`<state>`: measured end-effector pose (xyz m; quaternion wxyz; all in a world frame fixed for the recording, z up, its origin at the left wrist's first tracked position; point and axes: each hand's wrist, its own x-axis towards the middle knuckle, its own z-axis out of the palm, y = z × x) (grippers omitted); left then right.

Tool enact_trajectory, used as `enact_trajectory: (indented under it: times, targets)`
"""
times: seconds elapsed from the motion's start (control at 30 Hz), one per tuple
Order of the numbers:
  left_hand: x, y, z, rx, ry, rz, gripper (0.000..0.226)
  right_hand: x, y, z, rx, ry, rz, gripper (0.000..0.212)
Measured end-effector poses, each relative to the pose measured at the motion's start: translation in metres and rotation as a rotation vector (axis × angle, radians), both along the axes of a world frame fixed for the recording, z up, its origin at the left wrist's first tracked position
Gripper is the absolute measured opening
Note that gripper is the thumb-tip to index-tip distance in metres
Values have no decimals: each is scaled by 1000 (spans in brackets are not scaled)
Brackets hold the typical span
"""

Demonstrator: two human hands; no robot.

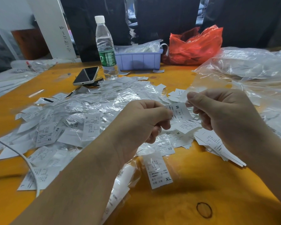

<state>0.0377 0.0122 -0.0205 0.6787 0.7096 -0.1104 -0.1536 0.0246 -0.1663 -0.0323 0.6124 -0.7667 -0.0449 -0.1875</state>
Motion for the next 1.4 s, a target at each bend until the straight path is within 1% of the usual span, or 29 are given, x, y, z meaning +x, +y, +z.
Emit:
enact_trajectory:
  times: [0.23, 0.53, 0.63, 0.87, 1.1, 1.23, 1.4]
  targets:
    - [0, 0, -1, 0, -3, -1, 11, 0, -1, 1, -9, 7, -38, 26]
    - [2, 0, -2, 29, 7, 33, 10, -5, 5, 4, -4, 45, 39, 28]
    - [2, 0, -2, 29, 9, 45, 10, -6, 6, 3, 12, 84, 61, 31]
    - [2, 0, -2, 39, -20, 54, 10, -3, 8, 3, 182, 259, 135, 18]
    - [1, 1, -2, 8, -48, 97, 14, -3, 7, 3, 224, 288, 154, 13]
    - [0, 0, -2, 29, -57, 69, 12, -4, 8, 2, 220, 290, 160, 21]
    - [0, -1, -3, 63, -20, 39, 9, -3, 9, 0, 253, 273, 163, 36]
